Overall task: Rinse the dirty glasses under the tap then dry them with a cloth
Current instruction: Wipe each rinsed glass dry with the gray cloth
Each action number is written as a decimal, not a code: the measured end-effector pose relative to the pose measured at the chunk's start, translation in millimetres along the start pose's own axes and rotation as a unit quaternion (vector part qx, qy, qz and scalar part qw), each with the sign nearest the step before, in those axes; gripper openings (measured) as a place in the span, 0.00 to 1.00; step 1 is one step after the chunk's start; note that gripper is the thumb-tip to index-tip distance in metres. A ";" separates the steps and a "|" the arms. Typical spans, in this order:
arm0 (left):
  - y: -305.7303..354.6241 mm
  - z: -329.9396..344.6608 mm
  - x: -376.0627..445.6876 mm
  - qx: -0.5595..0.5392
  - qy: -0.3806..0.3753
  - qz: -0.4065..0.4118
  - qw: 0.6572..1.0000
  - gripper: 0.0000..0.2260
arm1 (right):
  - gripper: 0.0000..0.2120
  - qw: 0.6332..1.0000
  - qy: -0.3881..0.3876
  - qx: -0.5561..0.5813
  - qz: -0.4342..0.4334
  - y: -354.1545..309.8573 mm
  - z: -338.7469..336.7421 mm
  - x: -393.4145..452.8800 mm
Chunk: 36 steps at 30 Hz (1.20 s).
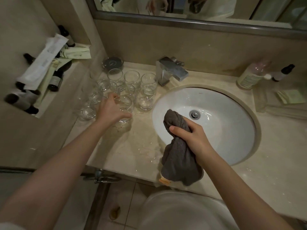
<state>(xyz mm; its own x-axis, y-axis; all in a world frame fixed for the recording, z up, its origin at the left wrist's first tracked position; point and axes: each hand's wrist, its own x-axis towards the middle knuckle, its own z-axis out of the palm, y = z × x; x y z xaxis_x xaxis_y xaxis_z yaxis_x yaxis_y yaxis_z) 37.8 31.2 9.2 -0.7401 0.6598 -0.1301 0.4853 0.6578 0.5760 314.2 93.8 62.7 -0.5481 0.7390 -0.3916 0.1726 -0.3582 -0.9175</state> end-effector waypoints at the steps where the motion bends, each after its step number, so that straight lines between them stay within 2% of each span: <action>1: -1.6 1.1 3.3 0.013 0.001 -0.004 1.000 0.42 | 0.13 1.000 0.000 0.000 0.002 0.5 0.4 0.0; 11: -10.6 6.0 18.7 0.082 -0.031 -0.029 0.996 0.47 | 0.12 1.000 -0.007 0.009 0.013 1.8 6.8 -0.2; 16: -7.9 5.6 15.8 0.105 -0.033 -0.021 0.994 0.45 | 0.12 1.000 -0.003 0.010 0.012 3.0 7.9 -2.1; 36: -15.1 1.9 14.9 0.102 -0.067 0.004 0.993 0.46 | 0.09 0.999 0.013 0.018 0.026 12.5 14.6 -9.5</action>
<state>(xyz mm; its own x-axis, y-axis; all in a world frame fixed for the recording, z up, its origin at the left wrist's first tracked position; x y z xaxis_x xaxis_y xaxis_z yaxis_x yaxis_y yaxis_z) 20.3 31.8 -3.0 -0.6736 0.6992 -0.2397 0.5855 0.7026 0.4044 309.6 74.0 56.0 -0.5172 0.7335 -0.4409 0.1705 -0.4165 -0.8930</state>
